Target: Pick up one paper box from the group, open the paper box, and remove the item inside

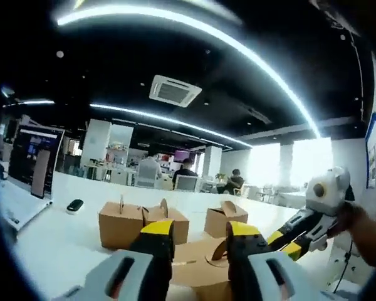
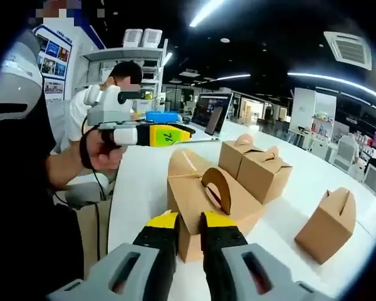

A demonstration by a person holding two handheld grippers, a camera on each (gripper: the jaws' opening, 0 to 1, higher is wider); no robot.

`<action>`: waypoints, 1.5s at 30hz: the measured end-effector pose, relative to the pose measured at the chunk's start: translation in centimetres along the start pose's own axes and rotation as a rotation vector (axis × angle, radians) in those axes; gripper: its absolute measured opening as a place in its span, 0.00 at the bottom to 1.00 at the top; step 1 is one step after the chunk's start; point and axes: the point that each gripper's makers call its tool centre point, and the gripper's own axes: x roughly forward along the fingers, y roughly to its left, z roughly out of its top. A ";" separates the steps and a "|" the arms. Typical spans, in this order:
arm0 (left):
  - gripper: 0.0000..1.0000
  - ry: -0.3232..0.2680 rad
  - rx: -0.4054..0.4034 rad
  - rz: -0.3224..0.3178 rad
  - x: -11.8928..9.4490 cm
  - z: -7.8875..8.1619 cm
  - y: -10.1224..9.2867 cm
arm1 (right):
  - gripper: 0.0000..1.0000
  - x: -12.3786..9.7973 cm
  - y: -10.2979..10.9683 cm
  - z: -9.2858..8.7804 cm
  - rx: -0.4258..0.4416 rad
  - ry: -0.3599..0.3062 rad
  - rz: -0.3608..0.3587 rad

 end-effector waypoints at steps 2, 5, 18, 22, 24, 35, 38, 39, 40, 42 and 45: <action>0.36 0.041 0.004 -0.004 0.0 -0.6 -0.2 | 0.15 0.0 0.0 0.0 0.000 -0.001 0.000; 0.32 0.071 0.015 0.004 0.0 -1.4 -0.2 | 0.15 0.0 0.0 0.0 -0.001 -0.005 -0.002; 0.22 0.226 0.050 -0.013 -0.4 -5.8 0.2 | 0.15 0.0 0.1 0.1 -0.001 -0.012 -0.004; 0.18 0.187 0.039 -0.037 -0.1 -5.2 -0.1 | 0.15 0.1 0.1 0.2 0.003 -0.023 -0.010; 0.18 0.186 0.044 -0.046 -0.1 -5.1 0.0 | 0.16 0.1 0.1 0.2 0.003 -0.029 -0.014; 0.18 0.215 0.054 -0.115 0.1 -5.2 -0.3 | 0.21 -1.3 -0.9 3.3 0.065 -0.214 -0.117; 0.18 0.222 0.052 -0.119 0.1 -5.3 -0.4 | 0.21 -1.6 -1.3 4.3 -0.028 -0.206 -0.192; 0.18 0.223 0.053 -0.119 0.0 -5.3 -0.4 | 0.21 -1.5 -1.2 4.4 -0.074 -0.190 -0.220; 0.18 0.224 0.053 -0.117 0.0 -5.3 -0.4 | 0.21 -1.5 -1.2 4.6 -0.112 -0.181 -0.250; 0.17 0.228 0.051 -0.122 0.1 -5.4 -0.6 | 0.20 -0.9 -0.2 5.1 -0.089 -0.200 -0.262; 0.17 0.235 0.054 -0.131 0.1 -5.4 -0.9 | 0.20 0.1 1.2 4.9 -0.226 -0.142 -0.315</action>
